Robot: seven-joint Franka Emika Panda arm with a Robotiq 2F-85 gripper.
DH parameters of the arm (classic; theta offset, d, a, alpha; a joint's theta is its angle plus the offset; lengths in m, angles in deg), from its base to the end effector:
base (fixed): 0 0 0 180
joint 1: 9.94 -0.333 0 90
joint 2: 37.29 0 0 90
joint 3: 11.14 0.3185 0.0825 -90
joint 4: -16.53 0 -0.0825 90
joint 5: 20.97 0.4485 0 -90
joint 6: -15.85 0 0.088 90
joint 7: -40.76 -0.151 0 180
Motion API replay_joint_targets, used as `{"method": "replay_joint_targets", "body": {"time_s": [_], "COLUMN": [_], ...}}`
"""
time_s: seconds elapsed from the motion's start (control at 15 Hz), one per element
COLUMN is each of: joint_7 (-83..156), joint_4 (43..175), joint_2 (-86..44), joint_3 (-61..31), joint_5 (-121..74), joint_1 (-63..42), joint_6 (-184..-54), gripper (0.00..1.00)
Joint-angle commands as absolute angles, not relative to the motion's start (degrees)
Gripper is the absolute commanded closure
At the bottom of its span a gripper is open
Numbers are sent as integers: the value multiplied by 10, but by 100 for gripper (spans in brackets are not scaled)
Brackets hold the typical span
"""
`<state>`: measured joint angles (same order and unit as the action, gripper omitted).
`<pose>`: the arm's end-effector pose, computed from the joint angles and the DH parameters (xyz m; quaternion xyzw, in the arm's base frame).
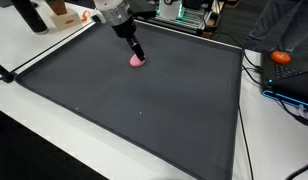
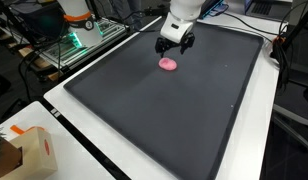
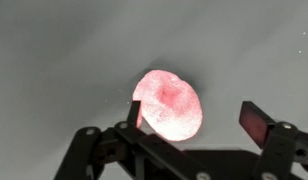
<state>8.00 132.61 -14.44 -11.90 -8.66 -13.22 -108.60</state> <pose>0.6040 0.0422 0.1434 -0.9338 0.3260 0.1427 0.0359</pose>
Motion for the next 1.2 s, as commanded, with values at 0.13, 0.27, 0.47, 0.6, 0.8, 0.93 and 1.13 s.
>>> {"method": "replay_joint_targets", "body": {"time_s": [0.13,0.27,0.47,0.6,0.8,0.93,1.13], "joint_7": [49,48,47,44,43,43,43], "joint_4": [1379,1392,1404,1407,1404,1401,1399], "joint_2": [-148,-149,-148,-147,-146,-146,-146], "joint_3": [-132,-133,-132,-132,-131,-131,-131], "joint_5": [-73,-72,-68,-68,-69,-70,-68], "joint_1": [-137,-136,-135,-135,-136,-136,-134], "joint_6": [-1150,-1165,-1171,-1172,-1170,-1167,-1163], "gripper": [0,0,34,51,73,87,100]}}
